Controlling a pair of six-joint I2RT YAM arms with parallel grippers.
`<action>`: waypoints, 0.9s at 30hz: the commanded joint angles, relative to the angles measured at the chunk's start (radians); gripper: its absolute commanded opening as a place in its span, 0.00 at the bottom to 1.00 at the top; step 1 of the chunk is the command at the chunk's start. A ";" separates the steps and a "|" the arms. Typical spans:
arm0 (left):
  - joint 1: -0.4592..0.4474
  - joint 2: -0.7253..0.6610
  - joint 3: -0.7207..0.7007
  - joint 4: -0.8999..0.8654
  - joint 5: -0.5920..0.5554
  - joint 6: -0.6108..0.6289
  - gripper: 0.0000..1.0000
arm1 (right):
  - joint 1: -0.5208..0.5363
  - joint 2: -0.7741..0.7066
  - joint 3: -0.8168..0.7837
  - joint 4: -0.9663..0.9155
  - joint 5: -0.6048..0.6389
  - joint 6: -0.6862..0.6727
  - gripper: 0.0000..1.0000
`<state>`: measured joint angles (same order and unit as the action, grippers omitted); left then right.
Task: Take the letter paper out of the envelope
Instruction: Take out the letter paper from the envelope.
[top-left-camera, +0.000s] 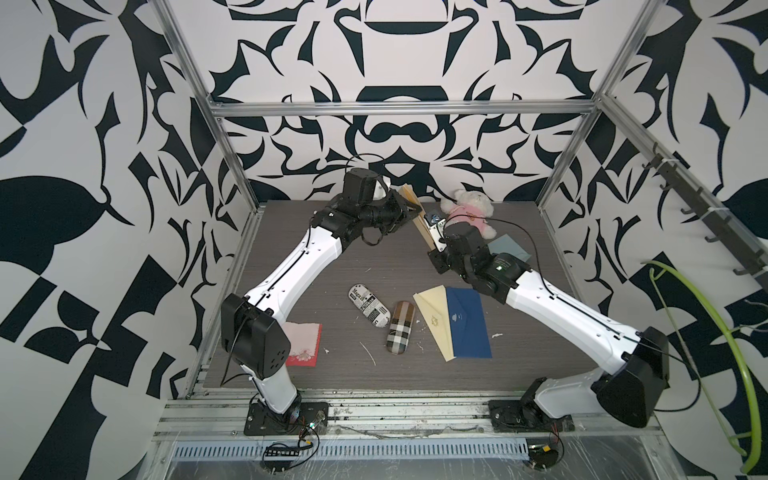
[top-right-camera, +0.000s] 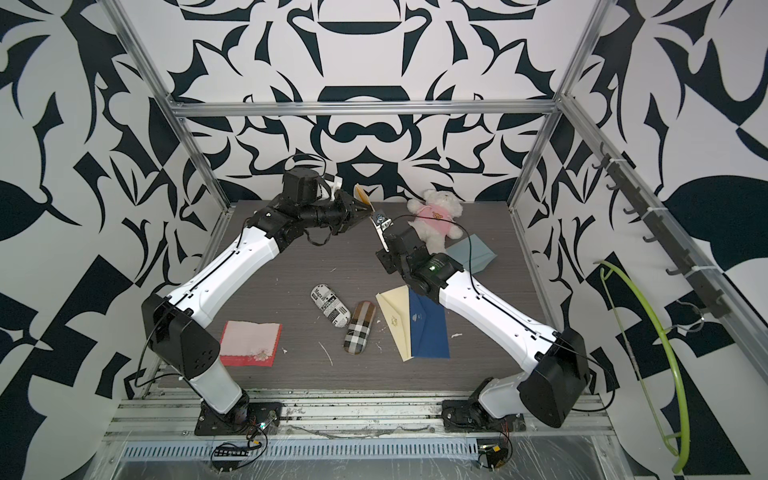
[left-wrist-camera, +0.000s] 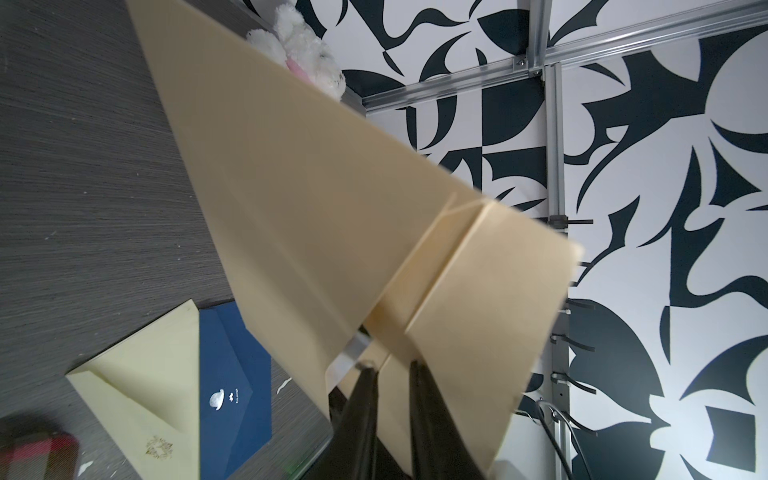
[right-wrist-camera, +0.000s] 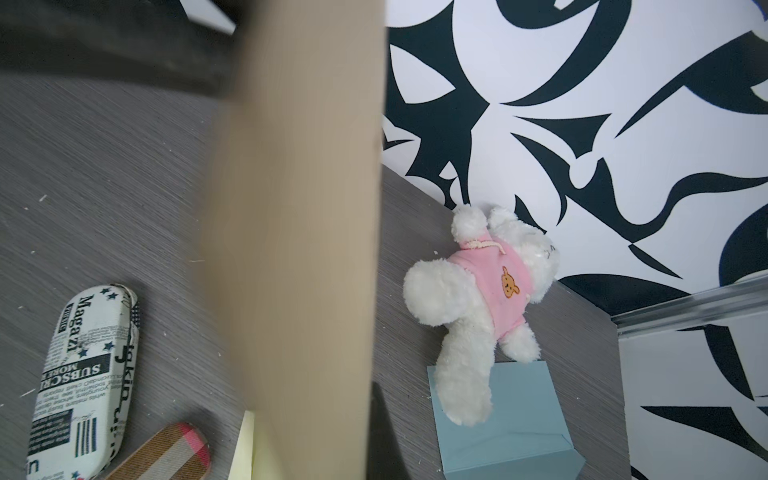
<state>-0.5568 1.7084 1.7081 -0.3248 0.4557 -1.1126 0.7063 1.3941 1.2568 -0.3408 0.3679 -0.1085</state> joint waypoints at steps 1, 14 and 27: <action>-0.004 -0.016 -0.021 0.023 -0.002 -0.011 0.18 | -0.001 -0.005 0.037 0.020 0.017 -0.001 0.00; -0.006 0.032 -0.016 0.026 -0.006 0.013 0.18 | 0.005 -0.008 0.067 -0.018 -0.032 0.047 0.00; -0.006 0.066 0.012 -0.028 -0.036 0.060 0.25 | 0.020 -0.017 0.064 -0.040 -0.045 0.071 0.00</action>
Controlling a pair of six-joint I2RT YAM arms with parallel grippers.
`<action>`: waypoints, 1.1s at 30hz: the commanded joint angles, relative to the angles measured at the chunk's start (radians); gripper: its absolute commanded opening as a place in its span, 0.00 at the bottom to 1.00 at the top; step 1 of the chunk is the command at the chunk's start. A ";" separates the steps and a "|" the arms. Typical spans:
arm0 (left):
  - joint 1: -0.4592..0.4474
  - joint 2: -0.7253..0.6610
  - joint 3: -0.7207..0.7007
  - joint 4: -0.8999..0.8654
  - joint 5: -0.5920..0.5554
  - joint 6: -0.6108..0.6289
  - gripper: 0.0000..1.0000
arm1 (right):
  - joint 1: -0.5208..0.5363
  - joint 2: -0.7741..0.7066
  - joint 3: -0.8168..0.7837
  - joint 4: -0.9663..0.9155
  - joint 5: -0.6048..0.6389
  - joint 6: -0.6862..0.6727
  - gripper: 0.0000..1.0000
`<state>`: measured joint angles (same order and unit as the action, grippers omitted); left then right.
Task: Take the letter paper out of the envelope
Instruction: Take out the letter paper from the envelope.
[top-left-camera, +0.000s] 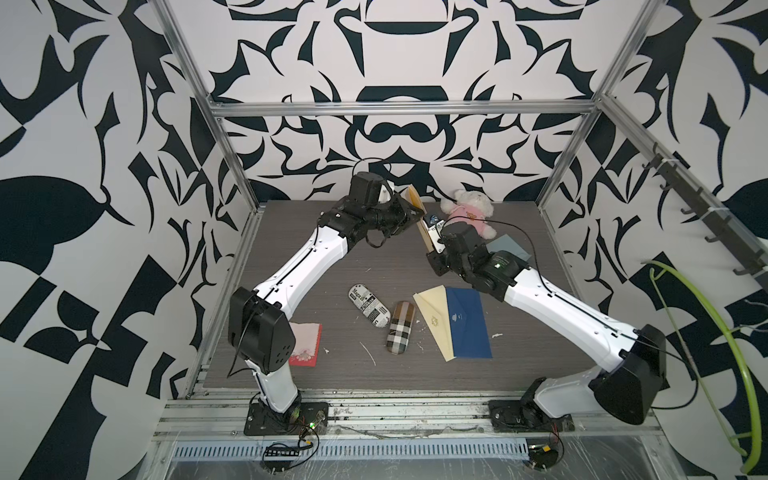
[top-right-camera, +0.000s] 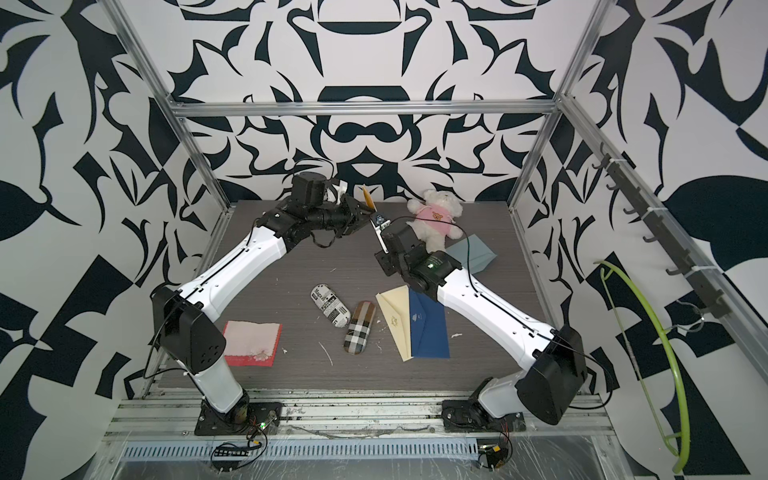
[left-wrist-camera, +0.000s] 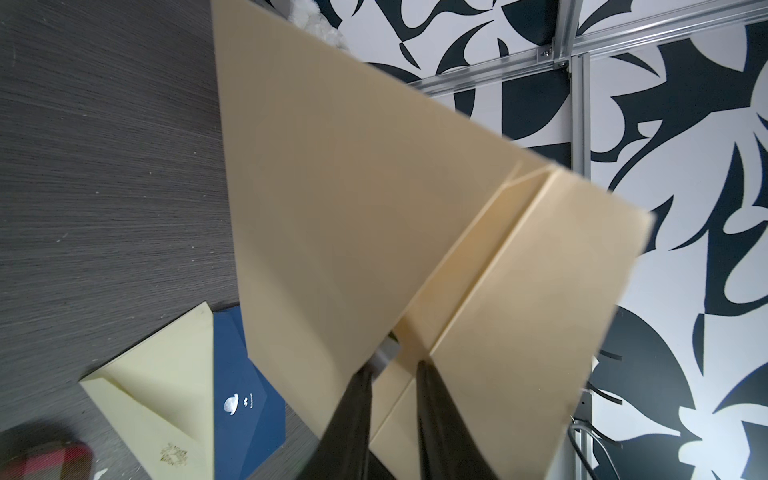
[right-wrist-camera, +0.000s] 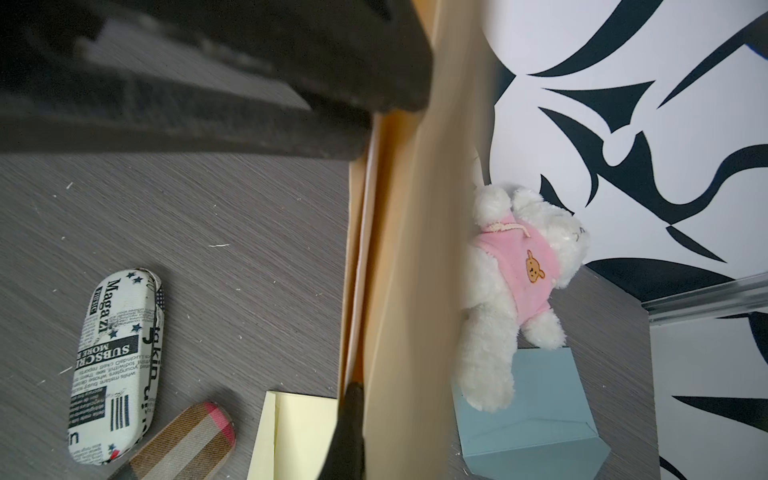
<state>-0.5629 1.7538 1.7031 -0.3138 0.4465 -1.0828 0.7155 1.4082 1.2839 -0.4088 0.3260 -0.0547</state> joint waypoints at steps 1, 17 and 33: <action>0.001 0.023 0.021 -0.043 -0.028 0.034 0.25 | 0.012 -0.032 0.037 0.027 -0.003 0.018 0.00; -0.004 0.051 0.100 -0.252 -0.114 0.105 0.28 | 0.068 -0.034 0.038 0.013 0.116 -0.027 0.00; -0.007 0.046 0.128 -0.343 -0.175 0.135 0.25 | 0.159 -0.004 0.038 0.022 0.307 -0.056 0.00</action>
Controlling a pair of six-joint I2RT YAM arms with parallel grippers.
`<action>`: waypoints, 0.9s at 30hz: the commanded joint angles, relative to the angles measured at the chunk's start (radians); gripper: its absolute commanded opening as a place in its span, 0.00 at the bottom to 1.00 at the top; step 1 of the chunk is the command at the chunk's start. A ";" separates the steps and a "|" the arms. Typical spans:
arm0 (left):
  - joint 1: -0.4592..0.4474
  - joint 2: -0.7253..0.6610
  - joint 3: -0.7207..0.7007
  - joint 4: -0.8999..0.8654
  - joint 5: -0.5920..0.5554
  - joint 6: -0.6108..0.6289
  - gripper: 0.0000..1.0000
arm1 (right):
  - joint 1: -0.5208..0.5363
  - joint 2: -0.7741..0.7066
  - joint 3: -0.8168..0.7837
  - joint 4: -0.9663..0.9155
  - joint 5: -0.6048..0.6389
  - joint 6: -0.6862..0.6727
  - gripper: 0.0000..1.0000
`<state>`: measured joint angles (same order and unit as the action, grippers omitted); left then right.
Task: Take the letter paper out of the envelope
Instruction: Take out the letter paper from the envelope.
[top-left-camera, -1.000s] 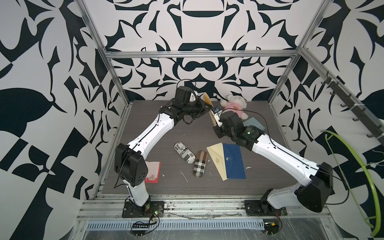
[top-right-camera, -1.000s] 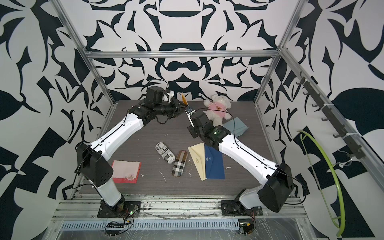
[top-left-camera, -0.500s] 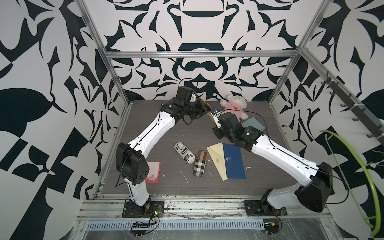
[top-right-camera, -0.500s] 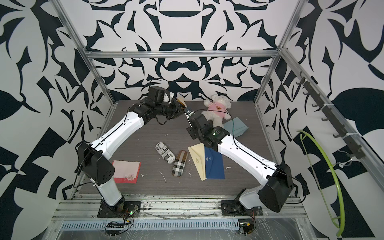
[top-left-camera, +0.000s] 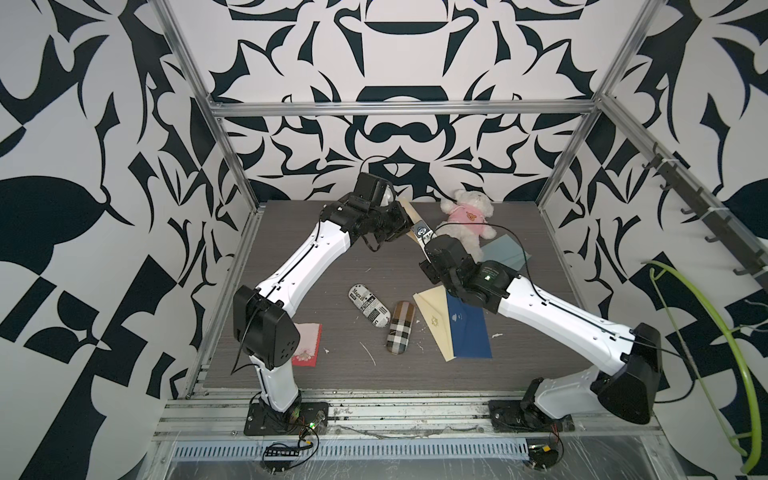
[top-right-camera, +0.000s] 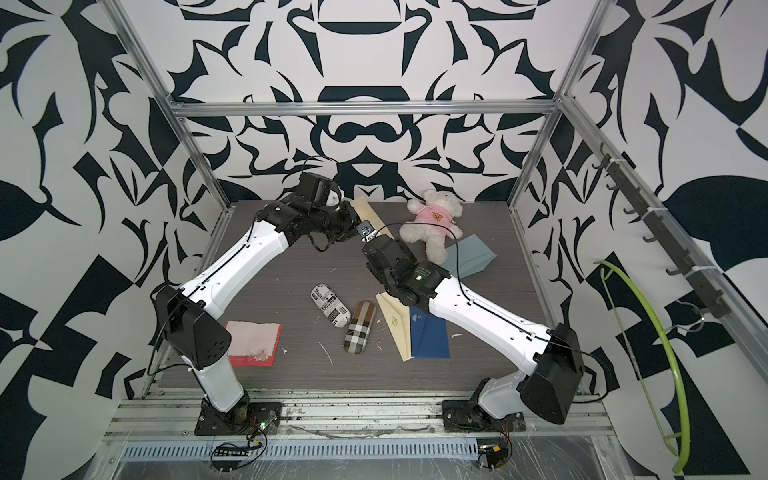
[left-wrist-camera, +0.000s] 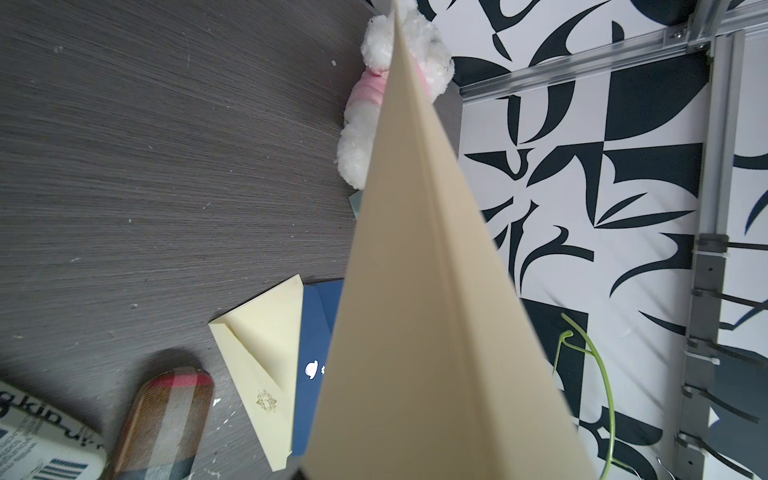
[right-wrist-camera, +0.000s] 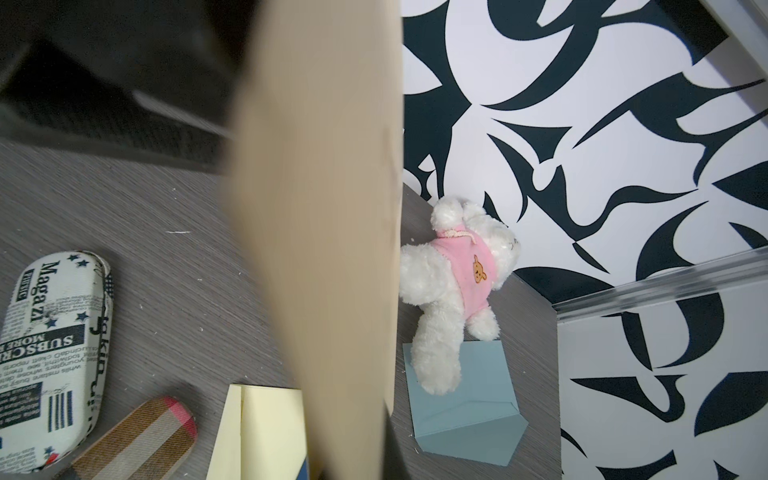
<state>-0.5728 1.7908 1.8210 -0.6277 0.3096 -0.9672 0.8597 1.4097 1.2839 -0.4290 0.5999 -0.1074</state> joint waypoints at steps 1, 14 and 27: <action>0.005 0.007 0.009 -0.026 -0.038 0.019 0.24 | 0.016 -0.005 0.040 0.043 0.032 -0.001 0.00; 0.004 0.006 0.003 -0.008 -0.035 0.020 0.00 | 0.020 -0.004 0.043 0.033 0.028 0.023 0.00; 0.004 -0.022 0.001 0.052 -0.011 -0.010 0.00 | -0.008 0.014 0.030 -0.015 0.002 0.069 0.00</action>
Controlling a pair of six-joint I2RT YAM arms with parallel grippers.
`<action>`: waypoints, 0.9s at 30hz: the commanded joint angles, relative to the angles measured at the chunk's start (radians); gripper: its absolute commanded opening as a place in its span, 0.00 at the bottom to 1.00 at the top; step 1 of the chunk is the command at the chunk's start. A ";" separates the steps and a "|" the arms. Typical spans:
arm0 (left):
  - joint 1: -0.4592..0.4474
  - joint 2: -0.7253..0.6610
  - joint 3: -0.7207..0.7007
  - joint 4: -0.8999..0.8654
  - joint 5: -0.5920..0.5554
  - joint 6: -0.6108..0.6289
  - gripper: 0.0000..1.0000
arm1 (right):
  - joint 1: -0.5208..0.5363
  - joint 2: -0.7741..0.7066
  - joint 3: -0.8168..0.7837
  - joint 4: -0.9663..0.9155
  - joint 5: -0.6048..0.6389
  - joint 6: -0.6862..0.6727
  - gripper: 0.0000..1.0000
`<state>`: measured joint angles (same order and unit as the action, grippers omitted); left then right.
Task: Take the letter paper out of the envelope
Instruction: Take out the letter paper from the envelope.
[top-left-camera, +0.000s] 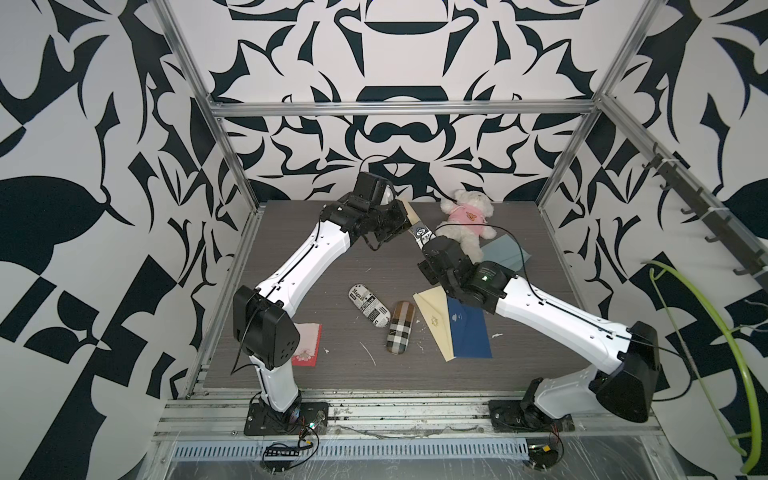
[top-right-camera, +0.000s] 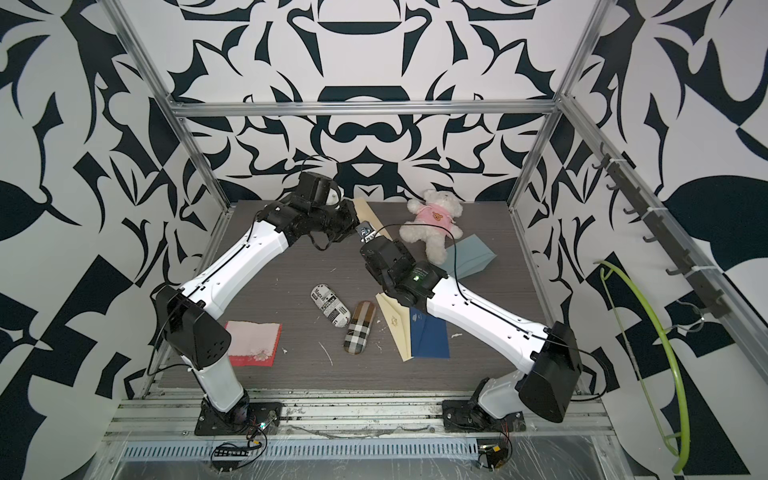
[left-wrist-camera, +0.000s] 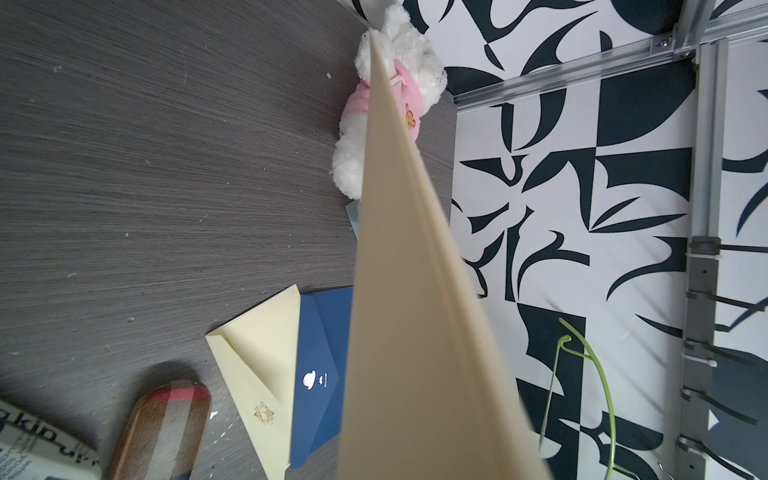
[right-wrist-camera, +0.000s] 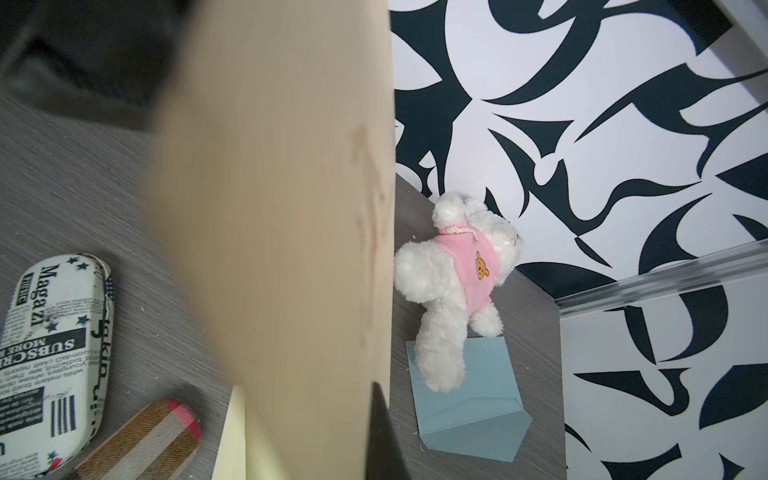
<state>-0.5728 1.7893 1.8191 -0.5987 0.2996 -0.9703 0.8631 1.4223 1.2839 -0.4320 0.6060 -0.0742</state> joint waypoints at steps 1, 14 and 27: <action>0.004 -0.022 0.003 0.025 0.001 -0.013 0.00 | -0.025 0.010 0.037 -0.026 -0.019 0.049 0.00; 0.004 -0.055 -0.006 0.043 0.008 -0.045 0.00 | -0.124 0.084 0.117 -0.139 -0.123 0.135 0.00; 0.015 -0.082 0.053 0.176 0.079 -0.104 0.00 | -0.269 0.105 0.172 -0.219 -0.270 0.298 0.00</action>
<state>-0.5682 1.7496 1.8427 -0.5022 0.3382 -1.0519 0.6140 1.5467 1.4010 -0.6373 0.3721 0.1558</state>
